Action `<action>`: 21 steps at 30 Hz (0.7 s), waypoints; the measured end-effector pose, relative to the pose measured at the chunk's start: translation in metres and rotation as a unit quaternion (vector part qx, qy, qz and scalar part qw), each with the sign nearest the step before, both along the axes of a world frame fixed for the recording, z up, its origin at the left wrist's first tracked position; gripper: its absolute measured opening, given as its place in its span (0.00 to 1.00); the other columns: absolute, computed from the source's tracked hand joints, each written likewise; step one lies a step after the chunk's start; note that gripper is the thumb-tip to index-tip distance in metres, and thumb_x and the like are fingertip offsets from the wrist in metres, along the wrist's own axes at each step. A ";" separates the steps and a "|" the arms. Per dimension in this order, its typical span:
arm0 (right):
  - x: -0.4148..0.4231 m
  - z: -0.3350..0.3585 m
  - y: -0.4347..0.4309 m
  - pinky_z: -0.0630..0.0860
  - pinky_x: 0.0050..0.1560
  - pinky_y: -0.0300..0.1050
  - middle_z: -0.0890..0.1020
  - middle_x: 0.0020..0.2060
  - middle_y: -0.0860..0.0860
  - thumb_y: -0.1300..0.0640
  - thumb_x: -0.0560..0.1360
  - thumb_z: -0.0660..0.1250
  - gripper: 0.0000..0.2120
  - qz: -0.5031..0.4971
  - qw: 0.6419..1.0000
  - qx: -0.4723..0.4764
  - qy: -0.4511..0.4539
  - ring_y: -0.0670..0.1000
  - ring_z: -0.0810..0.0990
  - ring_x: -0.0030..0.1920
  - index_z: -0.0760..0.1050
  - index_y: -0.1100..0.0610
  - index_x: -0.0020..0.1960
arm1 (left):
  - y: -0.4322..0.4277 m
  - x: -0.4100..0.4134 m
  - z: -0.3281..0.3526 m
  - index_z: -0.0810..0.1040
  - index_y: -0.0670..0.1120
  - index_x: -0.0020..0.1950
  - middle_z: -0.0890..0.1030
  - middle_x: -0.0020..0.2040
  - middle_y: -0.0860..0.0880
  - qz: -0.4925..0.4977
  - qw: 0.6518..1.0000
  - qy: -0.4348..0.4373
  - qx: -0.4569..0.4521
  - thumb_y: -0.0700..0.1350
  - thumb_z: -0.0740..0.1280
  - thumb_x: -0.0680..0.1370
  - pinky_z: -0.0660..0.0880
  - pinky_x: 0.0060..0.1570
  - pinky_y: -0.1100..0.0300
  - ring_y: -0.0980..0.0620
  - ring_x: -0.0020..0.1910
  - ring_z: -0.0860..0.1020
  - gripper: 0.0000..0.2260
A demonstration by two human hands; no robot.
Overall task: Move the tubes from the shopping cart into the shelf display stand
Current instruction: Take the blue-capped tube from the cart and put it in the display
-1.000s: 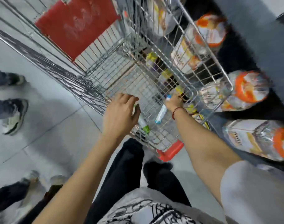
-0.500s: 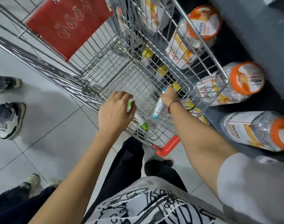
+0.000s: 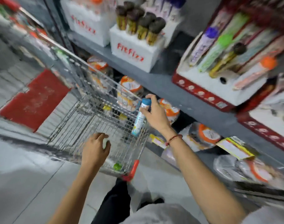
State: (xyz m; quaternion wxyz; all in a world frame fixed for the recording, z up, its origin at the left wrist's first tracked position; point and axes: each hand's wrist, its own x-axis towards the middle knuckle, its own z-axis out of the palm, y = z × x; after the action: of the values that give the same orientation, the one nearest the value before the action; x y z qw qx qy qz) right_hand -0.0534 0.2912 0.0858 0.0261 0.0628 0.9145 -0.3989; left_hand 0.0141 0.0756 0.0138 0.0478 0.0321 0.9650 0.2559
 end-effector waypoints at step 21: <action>0.082 0.173 0.183 0.64 0.32 0.32 0.75 0.42 0.52 0.60 0.73 0.67 0.14 -0.149 0.962 0.063 0.219 0.43 0.71 0.32 0.72 0.59 0.59 | 0.236 -0.063 0.074 0.63 0.41 0.71 0.67 0.71 0.42 -0.413 0.889 0.194 -0.021 0.50 0.66 0.74 0.59 0.69 0.46 0.44 0.71 0.63 0.29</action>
State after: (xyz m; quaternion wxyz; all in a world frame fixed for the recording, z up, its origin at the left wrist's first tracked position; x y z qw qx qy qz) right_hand 0.0284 0.4740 0.2583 -0.2385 0.1108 0.9013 -0.3442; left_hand -0.0493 0.3113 0.0878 -0.0384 0.4761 0.8597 0.1809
